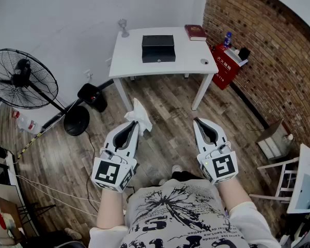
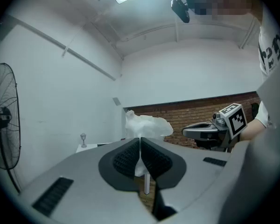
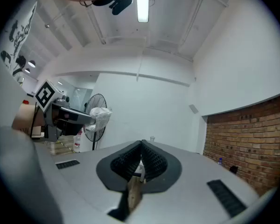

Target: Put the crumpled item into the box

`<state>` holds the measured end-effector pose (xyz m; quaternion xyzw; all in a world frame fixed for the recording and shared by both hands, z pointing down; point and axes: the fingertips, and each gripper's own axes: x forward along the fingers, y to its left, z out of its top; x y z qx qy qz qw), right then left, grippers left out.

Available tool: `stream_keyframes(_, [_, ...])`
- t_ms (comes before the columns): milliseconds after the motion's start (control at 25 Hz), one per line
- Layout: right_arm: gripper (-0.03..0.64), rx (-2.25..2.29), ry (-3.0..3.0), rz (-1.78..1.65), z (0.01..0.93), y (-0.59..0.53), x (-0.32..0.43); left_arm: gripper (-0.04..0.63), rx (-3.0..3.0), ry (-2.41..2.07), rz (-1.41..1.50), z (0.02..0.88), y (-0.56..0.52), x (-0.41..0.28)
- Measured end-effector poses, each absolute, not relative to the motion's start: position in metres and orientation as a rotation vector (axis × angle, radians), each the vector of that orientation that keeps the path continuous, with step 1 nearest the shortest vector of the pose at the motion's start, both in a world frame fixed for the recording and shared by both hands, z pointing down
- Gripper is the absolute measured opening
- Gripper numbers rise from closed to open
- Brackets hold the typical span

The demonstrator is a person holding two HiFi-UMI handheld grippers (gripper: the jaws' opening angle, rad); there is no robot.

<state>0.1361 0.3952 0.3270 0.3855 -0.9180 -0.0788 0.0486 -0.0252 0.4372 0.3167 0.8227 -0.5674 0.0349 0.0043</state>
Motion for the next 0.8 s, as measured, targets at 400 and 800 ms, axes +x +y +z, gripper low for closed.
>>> stream_keyframes(400, [0.014,1.176,-2.805,-0.195,0.337,0.385,0.129,0.023,2.567,-1.783,0.120,0.325,0.428,-0.034])
stream_keyframes(800, [0.015,1.222,-2.793,-0.125,0.354,0.337,0.117,0.021,2.546,-1.748,0.158,0.344,0.381,-0.048])
